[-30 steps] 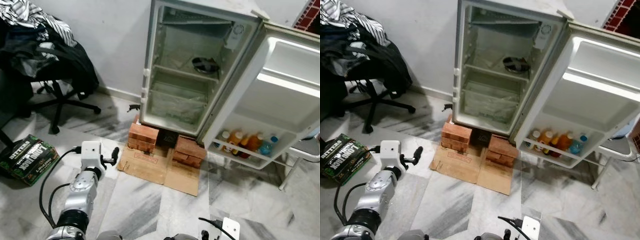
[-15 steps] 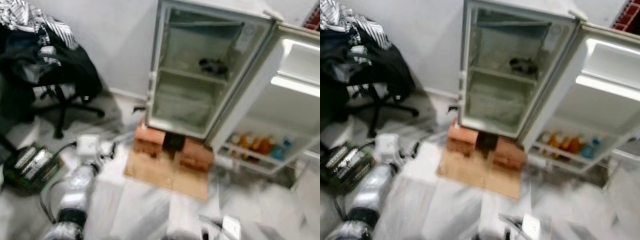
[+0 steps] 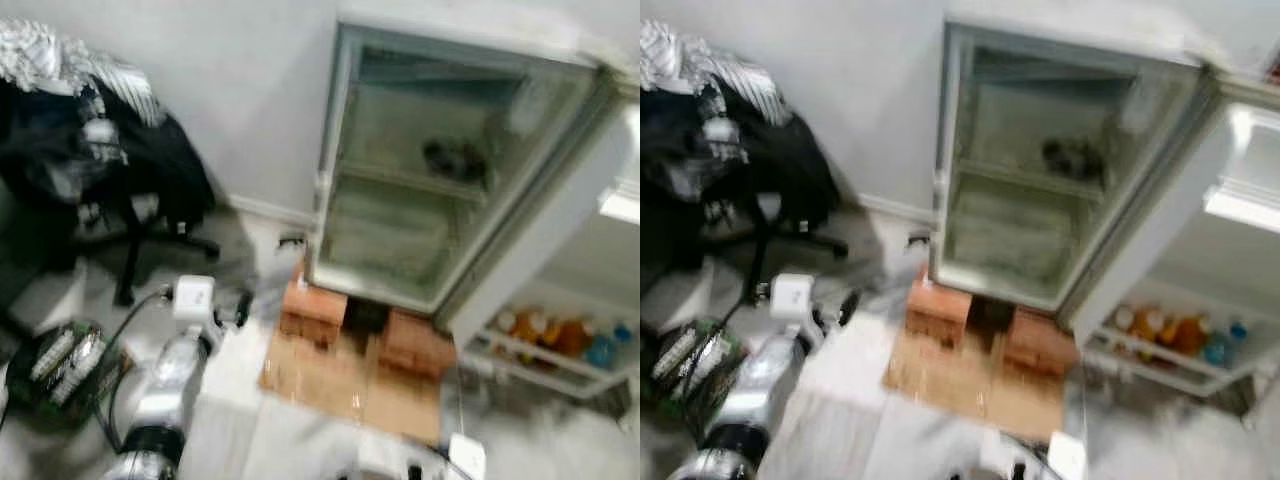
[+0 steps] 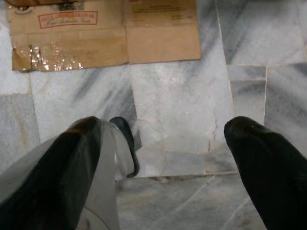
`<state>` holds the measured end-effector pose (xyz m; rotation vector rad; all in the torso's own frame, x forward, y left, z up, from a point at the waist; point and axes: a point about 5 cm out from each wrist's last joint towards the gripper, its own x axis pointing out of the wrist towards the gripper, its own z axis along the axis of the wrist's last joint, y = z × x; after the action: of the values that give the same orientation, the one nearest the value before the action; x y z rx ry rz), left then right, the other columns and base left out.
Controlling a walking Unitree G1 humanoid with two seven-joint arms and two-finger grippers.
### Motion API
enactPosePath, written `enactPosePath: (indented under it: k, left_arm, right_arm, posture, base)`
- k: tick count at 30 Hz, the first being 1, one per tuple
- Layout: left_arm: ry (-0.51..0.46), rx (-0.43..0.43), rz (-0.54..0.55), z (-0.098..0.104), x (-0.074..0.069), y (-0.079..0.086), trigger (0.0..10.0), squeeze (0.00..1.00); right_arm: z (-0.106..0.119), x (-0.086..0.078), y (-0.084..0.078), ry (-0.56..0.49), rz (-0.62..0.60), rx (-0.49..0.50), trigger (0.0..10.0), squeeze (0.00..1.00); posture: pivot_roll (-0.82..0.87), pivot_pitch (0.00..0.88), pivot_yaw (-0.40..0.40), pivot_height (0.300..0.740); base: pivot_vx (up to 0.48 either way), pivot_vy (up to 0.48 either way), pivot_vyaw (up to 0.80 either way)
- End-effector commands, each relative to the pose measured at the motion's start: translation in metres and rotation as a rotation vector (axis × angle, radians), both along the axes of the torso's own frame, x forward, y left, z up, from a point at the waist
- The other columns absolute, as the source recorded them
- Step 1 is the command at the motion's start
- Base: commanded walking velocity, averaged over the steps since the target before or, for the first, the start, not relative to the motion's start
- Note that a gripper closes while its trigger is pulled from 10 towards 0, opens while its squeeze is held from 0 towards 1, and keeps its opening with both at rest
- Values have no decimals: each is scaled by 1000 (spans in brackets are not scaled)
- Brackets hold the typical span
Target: Restocking fridge
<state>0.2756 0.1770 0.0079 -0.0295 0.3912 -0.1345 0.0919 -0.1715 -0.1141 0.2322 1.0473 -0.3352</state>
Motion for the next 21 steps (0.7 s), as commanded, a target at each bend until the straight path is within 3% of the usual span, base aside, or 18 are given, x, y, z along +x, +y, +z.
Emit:
enactPosePath:
  k: [1, 3, 14, 21]
  left_arm:
    - [12, 25, 2, 0, -1, 6, 10000, 0]
    - [13, 25, -3, 0, -1, 5, 10000, 0]
    - [35, 20, -11, -7, -11, -3, 10000, 0]
    - [100, 44, 40, -16, -22, 6, 10000, 0]
  right_arm:
    - [150, 230, 64, -808, 432, 28, 10000, 0]
    - [150, 230, 64, -807, 431, 29, 10000, 0]
    - [145, 228, 64, -763, 443, 36, 10000, 0]
    - [136, 225, 66, -667, 506, 11, 10000, 0]
  posture:
    - [54, 0, -71, 740]
    - [54, 0, -71, 740]
    - [82, 0, -122, 740]
    - [114, 0, -143, 740]
  base:
    - [0, 0, -800]
    - [0, 0, -800]
    - [0, 0, 0]
    - [0, 0, 0]
